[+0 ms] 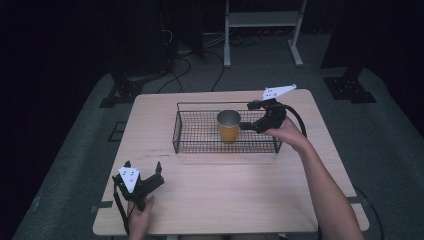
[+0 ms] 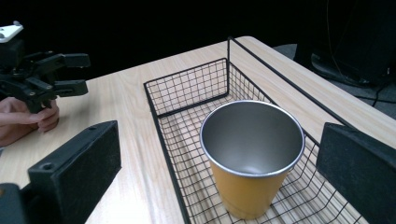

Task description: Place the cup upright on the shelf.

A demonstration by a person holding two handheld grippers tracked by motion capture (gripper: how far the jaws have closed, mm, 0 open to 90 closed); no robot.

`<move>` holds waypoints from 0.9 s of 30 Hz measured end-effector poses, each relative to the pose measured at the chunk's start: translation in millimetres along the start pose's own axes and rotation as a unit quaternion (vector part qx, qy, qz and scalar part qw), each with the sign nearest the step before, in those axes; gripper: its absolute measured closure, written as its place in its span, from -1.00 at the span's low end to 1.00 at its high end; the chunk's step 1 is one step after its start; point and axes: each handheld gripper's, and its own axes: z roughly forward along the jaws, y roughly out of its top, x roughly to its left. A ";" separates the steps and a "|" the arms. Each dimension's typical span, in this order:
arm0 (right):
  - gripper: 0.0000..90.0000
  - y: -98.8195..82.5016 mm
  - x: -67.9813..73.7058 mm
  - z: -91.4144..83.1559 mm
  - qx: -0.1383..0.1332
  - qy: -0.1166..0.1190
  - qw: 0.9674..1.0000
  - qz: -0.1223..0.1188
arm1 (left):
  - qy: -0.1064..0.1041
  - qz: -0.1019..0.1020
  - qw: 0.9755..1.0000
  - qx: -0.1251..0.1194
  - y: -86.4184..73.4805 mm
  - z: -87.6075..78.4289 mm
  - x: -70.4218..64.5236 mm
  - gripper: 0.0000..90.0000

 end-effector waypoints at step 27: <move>-1.00 -18.2 14.4 -32.0 -0.029 0.010 1.000 0.005 | -0.001 0.003 1.000 -0.001 0.0 0.1 -0.4 -1.00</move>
